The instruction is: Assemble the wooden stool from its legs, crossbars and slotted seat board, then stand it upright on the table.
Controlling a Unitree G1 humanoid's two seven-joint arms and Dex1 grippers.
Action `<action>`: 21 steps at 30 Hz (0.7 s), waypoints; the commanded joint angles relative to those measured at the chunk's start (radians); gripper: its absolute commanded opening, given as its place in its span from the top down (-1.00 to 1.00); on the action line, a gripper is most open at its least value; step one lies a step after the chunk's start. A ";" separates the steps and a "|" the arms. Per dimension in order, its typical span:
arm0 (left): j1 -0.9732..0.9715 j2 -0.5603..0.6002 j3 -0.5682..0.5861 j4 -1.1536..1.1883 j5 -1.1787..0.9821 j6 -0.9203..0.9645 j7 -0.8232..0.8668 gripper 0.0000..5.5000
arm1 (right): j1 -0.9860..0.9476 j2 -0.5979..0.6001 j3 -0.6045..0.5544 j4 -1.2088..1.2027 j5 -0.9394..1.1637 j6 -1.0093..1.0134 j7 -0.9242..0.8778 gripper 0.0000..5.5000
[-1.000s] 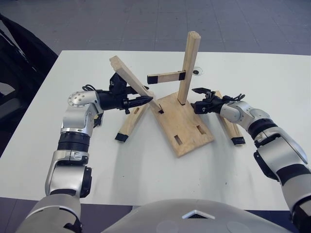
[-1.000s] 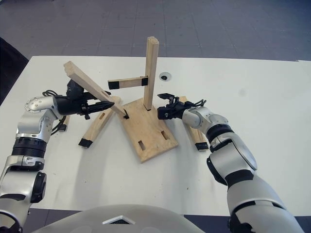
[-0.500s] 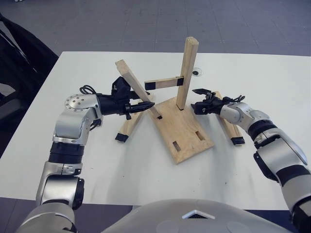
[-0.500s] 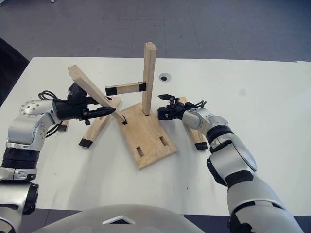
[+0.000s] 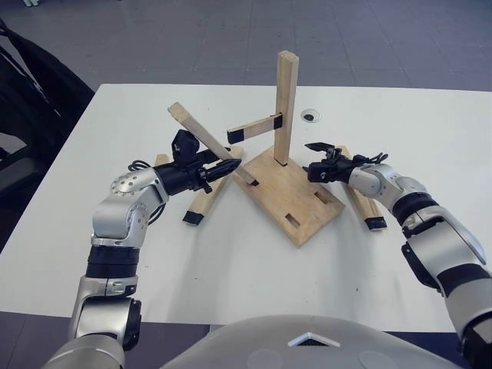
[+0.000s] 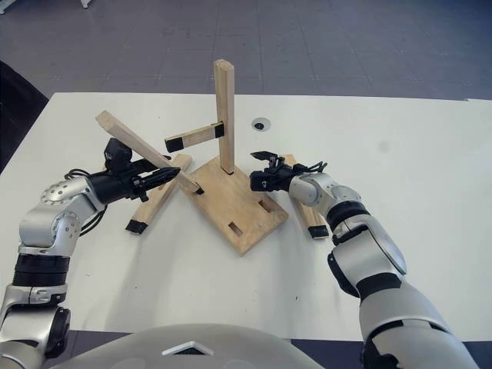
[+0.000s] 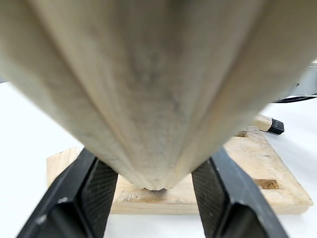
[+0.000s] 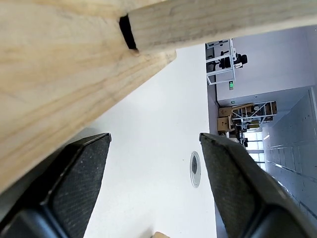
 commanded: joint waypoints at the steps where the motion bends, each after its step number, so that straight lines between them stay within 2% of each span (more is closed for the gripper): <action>1: 0.067 0.036 -0.099 0.124 0.119 0.072 0.027 0.25 | 0.041 -0.043 -0.056 -0.133 0.138 0.018 0.254 -0.20; 4: 0.008 0.056 -0.110 0.162 0.122 0.029 -0.008 0.25 | 0.080 -0.059 -0.038 -0.147 0.130 0.059 0.347 -0.20; 8: -0.052 0.068 -0.094 0.145 0.069 0.050 -0.037 0.25 | 0.067 -0.042 -0.031 -0.094 0.091 0.114 0.298 -0.20; 11: -0.055 0.104 -0.131 0.086 0.060 0.063 -0.101 0.25 | 0.056 -0.023 -0.031 -0.068 0.093 0.122 0.290 -0.20; 16: -0.090 0.181 -0.213 0.047 0.109 0.129 -0.126 0.25 | 0.132 -0.016 -0.034 -0.204 0.154 0.080 0.381 -0.20; 21: -0.017 0.171 -0.228 0.103 0.130 0.148 -0.066 0.25 | 0.177 -0.030 -0.048 -0.323 0.182 0.116 0.422 -0.20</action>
